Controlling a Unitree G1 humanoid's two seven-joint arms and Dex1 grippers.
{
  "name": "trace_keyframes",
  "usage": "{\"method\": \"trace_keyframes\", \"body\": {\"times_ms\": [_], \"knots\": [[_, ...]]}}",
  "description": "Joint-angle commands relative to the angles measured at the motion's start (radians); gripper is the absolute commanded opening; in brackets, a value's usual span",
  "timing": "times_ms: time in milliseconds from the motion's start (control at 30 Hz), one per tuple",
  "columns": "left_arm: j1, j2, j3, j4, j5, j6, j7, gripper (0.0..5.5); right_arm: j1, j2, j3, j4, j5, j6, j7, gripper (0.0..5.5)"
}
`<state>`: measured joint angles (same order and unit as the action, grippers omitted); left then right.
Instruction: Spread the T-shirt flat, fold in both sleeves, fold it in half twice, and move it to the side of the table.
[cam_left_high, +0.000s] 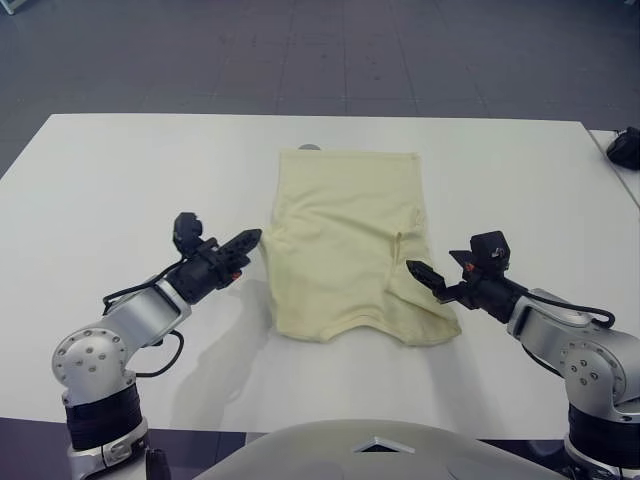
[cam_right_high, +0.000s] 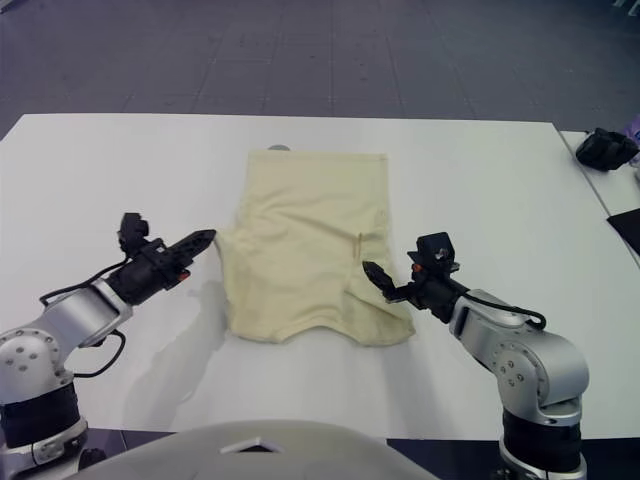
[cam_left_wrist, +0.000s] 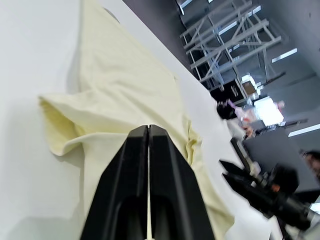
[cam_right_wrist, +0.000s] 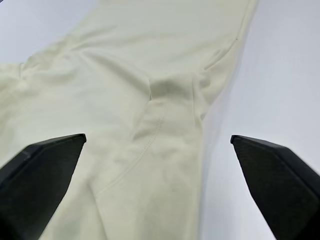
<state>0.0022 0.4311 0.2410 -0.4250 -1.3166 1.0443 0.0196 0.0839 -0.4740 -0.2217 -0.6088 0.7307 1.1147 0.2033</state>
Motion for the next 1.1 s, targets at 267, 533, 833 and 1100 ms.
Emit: {"method": "trace_keyframes", "body": {"times_ms": [267,533,833,1100], "knots": [[-0.111,0.15,-0.493,0.084,0.62,-0.285,-0.523,0.03,-0.007,0.016,0.019,0.006,-0.013,-0.012,0.002,5.4],[-0.06,0.135,-0.292,-0.099,0.474,-0.323,-0.615,1.23,-0.001,0.023,0.023,0.007,-0.017,-0.015,-0.001,5.4],[-0.103,0.256,-0.262,0.232,0.865,-0.536,-0.574,2.6,-0.001,0.024,0.027,0.006,-0.026,-0.017,0.004,5.4],[-0.195,0.197,-0.403,0.415,1.056,-0.678,-0.669,3.91,-0.006,0.026,0.037,0.014,-0.041,-0.023,0.017,5.4]]}}
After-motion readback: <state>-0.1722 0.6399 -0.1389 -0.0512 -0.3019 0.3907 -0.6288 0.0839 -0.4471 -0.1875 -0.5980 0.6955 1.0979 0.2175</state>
